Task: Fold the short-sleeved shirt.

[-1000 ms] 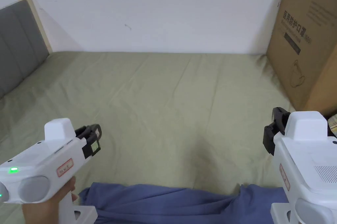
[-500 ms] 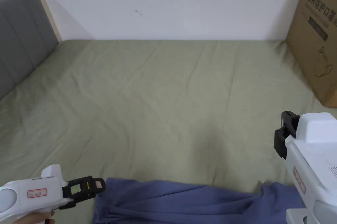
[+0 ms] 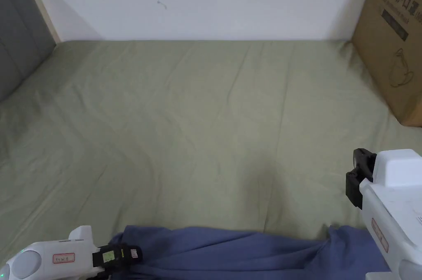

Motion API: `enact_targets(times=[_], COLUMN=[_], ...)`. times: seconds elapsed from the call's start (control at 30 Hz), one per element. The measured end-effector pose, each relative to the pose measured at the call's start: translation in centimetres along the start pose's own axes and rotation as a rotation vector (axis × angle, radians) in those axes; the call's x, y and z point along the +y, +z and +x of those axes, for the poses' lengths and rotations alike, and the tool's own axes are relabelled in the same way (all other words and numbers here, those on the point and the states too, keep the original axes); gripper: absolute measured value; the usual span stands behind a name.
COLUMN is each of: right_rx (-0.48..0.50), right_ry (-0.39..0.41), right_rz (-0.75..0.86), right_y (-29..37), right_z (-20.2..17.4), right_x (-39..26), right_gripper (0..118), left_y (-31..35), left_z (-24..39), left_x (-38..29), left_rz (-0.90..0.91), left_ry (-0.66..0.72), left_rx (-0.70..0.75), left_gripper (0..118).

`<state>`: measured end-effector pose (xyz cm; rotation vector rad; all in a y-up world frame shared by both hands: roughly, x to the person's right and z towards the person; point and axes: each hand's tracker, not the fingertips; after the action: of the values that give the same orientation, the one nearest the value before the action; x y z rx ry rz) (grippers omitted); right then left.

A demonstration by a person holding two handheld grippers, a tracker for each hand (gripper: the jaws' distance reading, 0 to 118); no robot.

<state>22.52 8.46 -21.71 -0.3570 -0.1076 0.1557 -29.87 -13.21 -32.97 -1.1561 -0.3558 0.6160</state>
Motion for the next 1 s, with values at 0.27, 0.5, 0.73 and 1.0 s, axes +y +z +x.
enact_targets(times=[0.27,0.5,0.73,1.0], right_rx=[-0.007,-0.018,-0.011,-0.01], right_ry=[-0.007,-0.015,-0.032,-0.04], right_rz=[-0.007,0.021,0.06,0.088], right_y=[0.0,0.5,1.5,3.3], right_z=[0.8,1.7,2.2,3.5], right_x=[-0.2,0.5,1.2,0.9], right_gripper=[0,0,0,0], left_y=[-0.7,3.2,7.3,10.0], left_z=[1.2,5.7,6.7,7.8], left_x=[-1.1,-1.1,0.0,-0.2], left_rz=[0.023,0.134,0.155,0.166], left_ry=[-0.019,-0.167,-0.2,-0.195], left_rx=[0.025,0.092,0.187,0.352], left_gripper=[4,2,2,2])
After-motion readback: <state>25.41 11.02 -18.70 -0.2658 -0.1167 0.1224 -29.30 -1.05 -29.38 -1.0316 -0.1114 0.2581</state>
